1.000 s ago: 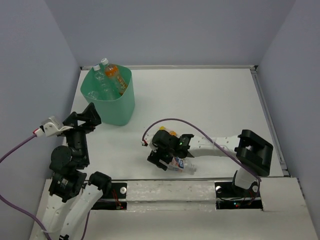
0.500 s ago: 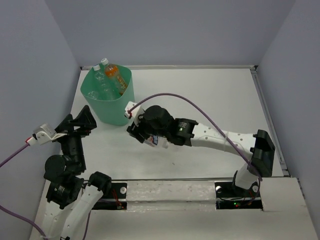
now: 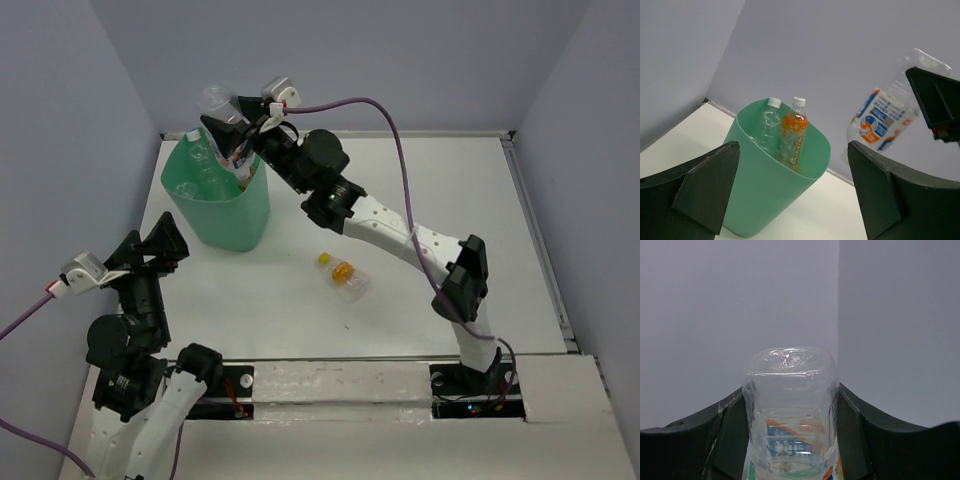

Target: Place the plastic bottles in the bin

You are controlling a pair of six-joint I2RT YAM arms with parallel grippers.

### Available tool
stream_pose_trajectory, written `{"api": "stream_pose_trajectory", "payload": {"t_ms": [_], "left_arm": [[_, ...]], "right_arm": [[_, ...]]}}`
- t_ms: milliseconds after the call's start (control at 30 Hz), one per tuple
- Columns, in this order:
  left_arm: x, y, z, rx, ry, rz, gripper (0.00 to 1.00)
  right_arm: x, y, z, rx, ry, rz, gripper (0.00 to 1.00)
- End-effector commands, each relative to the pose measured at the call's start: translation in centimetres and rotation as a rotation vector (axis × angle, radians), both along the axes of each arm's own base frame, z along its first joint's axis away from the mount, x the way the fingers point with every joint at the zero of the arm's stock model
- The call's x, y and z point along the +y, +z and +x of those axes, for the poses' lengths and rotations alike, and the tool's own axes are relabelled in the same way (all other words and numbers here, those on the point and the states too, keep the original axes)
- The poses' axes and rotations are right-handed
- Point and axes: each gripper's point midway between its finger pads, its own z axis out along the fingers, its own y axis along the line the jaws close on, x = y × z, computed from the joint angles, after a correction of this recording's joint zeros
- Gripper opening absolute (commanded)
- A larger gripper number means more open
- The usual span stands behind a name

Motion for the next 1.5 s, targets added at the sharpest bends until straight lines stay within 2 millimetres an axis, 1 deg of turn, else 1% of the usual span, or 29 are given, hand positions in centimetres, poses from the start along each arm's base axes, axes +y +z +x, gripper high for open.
{"api": "stream_pose_trajectory", "payload": {"t_ms": [0, 33, 67, 133, 167, 200, 400, 433, 467, 500, 533, 567, 633, 767, 833, 867, 900, 967, 1000, 1033, 1100, 1200, 1233, 1267, 1333, 1367, 1400, 1433, 1467], "left_arm": [[0.2, 1.2, -0.5, -0.056, -0.002, -0.020, 0.99], [0.1, 1.2, -0.5, -0.057, -0.004, -0.021, 0.99], [0.2, 1.2, -0.6, -0.060, -0.001, -0.023, 0.99], [0.3, 1.3, -0.7, -0.064, 0.003, -0.022, 0.99], [0.4, 1.3, -0.8, -0.065, 0.004, -0.024, 0.99], [0.4, 1.3, -0.8, -0.068, 0.006, -0.025, 0.99], [0.4, 1.4, -1.0, -0.076, -0.001, -0.027, 0.99], [0.3, 1.4, -1.0, -0.076, -0.004, -0.025, 0.99], [0.3, 1.4, -0.9, -0.073, -0.002, -0.025, 0.99], [0.3, 1.4, -0.9, -0.073, -0.002, -0.025, 0.99], [0.3, 1.4, -0.9, -0.073, -0.001, -0.025, 0.99], [0.3, 1.4, -0.9, -0.072, -0.001, -0.024, 0.99], [0.3, 1.4, -0.8, -0.070, -0.001, -0.023, 0.99], [0.3, 1.3, -0.6, -0.066, 0.004, -0.015, 0.99], [0.4, 1.3, -0.6, -0.063, 0.011, -0.015, 0.99], [0.5, 1.2, -0.6, -0.062, 0.017, -0.016, 0.99], [0.6, 1.1, -0.5, -0.058, 0.022, -0.015, 0.99], [0.7, 1.1, -0.5, -0.056, 0.028, -0.015, 0.99], [0.7, 1.1, -0.5, -0.053, 0.031, -0.014, 0.99], [0.7, 0.9, -0.3, -0.047, 0.033, -0.011, 0.99], [0.7, 0.9, -0.3, -0.044, 0.035, -0.009, 0.99], [0.6, 1.0, -0.3, -0.049, 0.030, -0.011, 0.99], [0.6, 1.0, -0.3, -0.049, 0.031, -0.010, 0.99], [0.5, 0.9, -0.2, -0.045, 0.027, -0.009, 0.99], [0.4, 0.9, -0.2, -0.047, 0.020, -0.008, 0.99], [0.2, 0.9, -0.1, -0.045, 0.011, -0.004, 0.99], [0.0, 0.9, 0.0, -0.043, 0.004, -0.004, 0.99], [-0.2, 0.8, 0.3, -0.039, -0.007, 0.003, 0.99], [-0.9, 0.7, 0.8, -0.028, -0.034, 0.011, 0.99]], "right_arm": [[2.4, 0.6, 1.5, -0.079, 0.039, 0.123, 0.42], [1.8, 2.3, 1.0, -0.088, 0.046, 0.161, 0.42], [2.5, 1.8, 2.3, -0.070, 0.065, 0.183, 0.42], [3.8, 0.8, 3.1, -0.061, 0.099, 0.175, 0.41], [5.1, -2.2, 5.1, -0.019, 0.091, 0.146, 0.41], [4.6, -1.0, 5.5, -0.002, 0.107, 0.174, 0.41], [6.9, -5.7, 6.1, 0.090, 0.168, 0.125, 0.43], [7.0, -6.4, 6.3, 0.100, 0.164, 0.122, 0.48], [7.2, -7.2, 6.7, 0.117, 0.152, 0.113, 0.59], [7.3, -7.4, 6.8, 0.120, 0.149, 0.104, 0.83], [7.9, -8.7, 7.3, 0.138, 0.139, 0.065, 0.90], [7.7, -7.6, 6.9, 0.120, 0.152, 0.074, 0.96], [7.9, -7.6, 6.7, 0.112, 0.160, 0.054, 0.96], [6.7, -5.4, 6.4, 0.107, 0.138, 0.070, 0.97], [6.9, -6.4, 6.3, 0.126, 0.138, 0.034, 0.97], [6.3, -5.4, 6.0, 0.121, 0.136, 0.036, 0.97], [6.3, -6.5, 6.2, 0.137, 0.123, 0.008, 0.97], [5.4, -6.3, 6.3, 0.144, 0.088, -0.005, 0.97], [4.1, -4.1, 5.4, 0.125, 0.081, 0.002, 0.95], [4.1, -6.3, 5.5, 0.153, 0.070, -0.069, 0.94], [2.7, -6.6, 5.0, 0.160, 0.064, -0.118, 0.93], [-0.6, -7.3, 2.6, 0.173, 0.053, -0.207, 0.95], [-2.9, -5.1, 1.1, 0.131, 0.037, -0.218, 0.96], [-3.6, -8.3, 0.9, 0.172, 0.021, -0.287, 0.96], [-5.7, -10.0, -0.1, 0.185, -0.007, -0.352, 0.94], [-7.7, -10.1, -1.1, 0.200, -0.027, -0.382, 0.93], [-8.7, -14.4, -1.1, 0.269, -0.057, -0.459, 0.92], [-9.8, -16.8, -1.3, 0.322, -0.084, -0.511, 0.91], [-11.9, -20.3, -2.0, 0.390, -0.124, -0.552, 0.90]]}}
